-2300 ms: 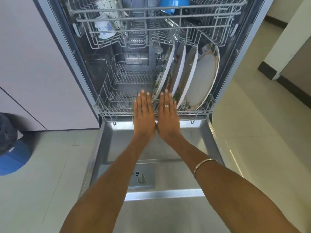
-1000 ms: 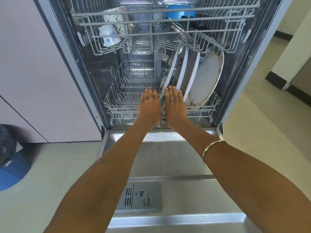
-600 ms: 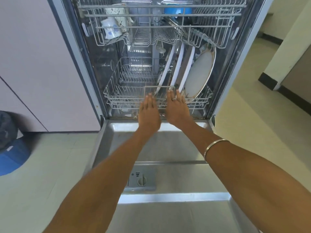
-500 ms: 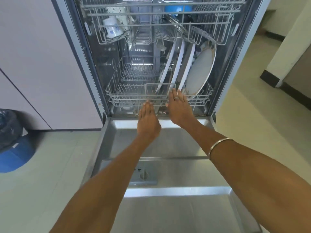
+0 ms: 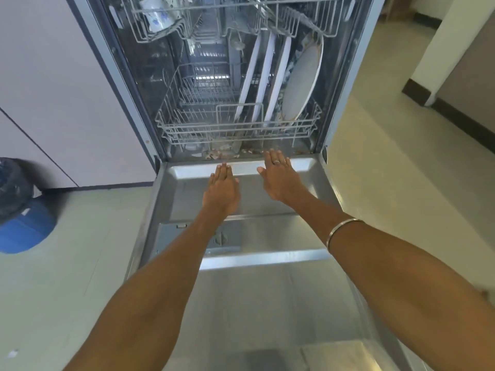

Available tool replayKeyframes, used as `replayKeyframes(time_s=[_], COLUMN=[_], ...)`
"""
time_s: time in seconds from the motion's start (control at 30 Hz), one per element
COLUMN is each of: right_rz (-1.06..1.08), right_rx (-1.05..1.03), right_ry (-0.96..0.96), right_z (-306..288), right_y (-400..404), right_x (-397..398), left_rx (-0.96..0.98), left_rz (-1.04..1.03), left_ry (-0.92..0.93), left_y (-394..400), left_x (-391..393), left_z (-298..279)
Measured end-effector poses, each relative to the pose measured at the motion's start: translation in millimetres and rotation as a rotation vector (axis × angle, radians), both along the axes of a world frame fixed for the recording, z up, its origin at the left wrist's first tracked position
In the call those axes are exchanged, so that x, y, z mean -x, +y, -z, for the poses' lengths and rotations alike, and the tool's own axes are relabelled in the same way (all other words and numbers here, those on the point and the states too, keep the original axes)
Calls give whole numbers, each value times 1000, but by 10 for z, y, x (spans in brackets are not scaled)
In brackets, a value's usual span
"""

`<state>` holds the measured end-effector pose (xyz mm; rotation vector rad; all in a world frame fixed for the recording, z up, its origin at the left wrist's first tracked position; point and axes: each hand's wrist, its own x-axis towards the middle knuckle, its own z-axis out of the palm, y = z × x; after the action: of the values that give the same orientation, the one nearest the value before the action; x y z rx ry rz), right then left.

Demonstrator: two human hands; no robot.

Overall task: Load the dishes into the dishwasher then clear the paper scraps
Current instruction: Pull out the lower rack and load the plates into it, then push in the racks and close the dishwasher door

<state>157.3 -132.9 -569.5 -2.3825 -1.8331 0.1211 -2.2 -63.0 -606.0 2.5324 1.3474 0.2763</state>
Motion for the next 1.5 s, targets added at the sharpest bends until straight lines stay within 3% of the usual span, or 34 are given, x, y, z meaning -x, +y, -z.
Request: replayKeyframes(time_s=[0.4, 0.83, 1.17, 1.23, 1.37, 1.5], right_rz=[20, 94, 99, 114, 219, 467], right_rx=[226, 494, 584, 543, 504, 585], right_ry=[122, 339, 374, 402, 437, 579], right_z=[269, -314, -384, -463, -587, -518], right_y=[-810, -2100, -2941, -3125, -3402, -3543], right_x=[421, 997, 1485, 1616, 1819, 1999], left_rx=[124, 465, 647, 663, 666, 916], left_rz=[75, 53, 10, -92, -513, -756], left_ry=[25, 162, 202, 208, 164, 117], left_y=[-927, -2147, -3002, -3151, -3418, -3611], left_x=[422, 901, 1235, 1263, 1317, 1467], left_z=[206, -460, -716, -793, -979, -873])
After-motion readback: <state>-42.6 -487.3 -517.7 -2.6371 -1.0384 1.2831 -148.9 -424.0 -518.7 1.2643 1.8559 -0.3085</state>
